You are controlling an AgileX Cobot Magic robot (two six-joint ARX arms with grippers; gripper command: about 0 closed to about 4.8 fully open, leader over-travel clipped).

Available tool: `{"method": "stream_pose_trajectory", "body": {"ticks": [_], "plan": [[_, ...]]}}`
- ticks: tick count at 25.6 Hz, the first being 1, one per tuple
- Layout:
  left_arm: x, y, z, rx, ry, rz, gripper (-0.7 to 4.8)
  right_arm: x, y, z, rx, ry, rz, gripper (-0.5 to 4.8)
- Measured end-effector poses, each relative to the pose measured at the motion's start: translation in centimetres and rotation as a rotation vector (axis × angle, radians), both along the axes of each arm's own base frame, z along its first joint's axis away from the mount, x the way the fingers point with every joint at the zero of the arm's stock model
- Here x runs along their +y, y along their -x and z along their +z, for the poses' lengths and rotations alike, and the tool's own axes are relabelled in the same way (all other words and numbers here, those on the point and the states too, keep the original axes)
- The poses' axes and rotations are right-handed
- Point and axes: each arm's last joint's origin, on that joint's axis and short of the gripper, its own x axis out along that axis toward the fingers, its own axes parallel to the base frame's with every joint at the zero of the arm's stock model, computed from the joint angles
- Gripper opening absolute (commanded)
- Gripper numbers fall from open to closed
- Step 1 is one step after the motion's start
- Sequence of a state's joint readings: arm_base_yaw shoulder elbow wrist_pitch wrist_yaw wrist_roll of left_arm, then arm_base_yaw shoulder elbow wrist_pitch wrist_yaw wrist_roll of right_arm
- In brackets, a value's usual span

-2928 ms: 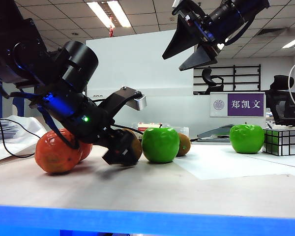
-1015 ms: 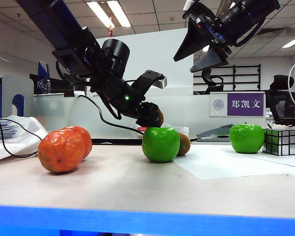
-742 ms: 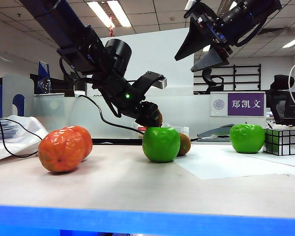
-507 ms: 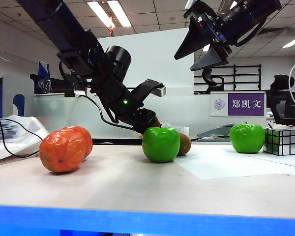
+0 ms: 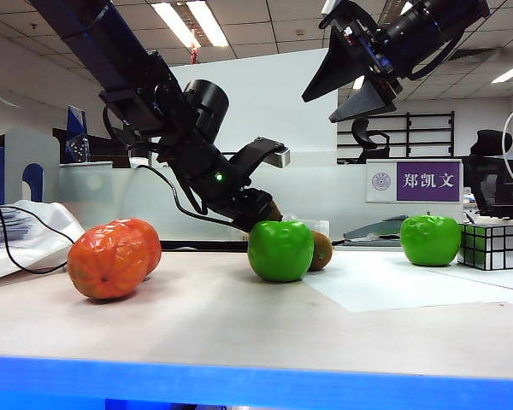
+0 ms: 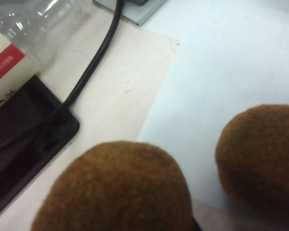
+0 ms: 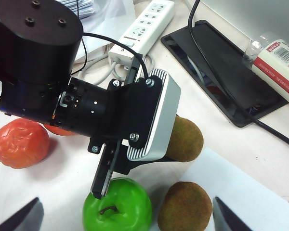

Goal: Put the same fruits together.

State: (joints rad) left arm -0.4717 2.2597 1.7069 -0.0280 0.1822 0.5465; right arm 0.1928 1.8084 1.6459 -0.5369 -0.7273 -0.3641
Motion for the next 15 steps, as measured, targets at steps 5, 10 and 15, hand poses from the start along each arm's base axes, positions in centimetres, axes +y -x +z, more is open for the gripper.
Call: {"method": "stream_pose_trajectory", "body": {"ticks": [5,10,15], "plan": [[0.0,0.0,0.0,0.002,0.006,-0.015,3.2,0.0,0.0,0.0,0.0,0.0,0.0,4.79],[0.0,0.0,0.0,0.001,0.007,-0.015,3.41,0.0,-0.2,-0.3,0.005,0.0,0.0,4.79],[0.1,0.2,1.2,-0.024,0.011,0.003,4.31,0.2,-1.5,-2.5,0.05,0.007,0.002,4.79]]}}
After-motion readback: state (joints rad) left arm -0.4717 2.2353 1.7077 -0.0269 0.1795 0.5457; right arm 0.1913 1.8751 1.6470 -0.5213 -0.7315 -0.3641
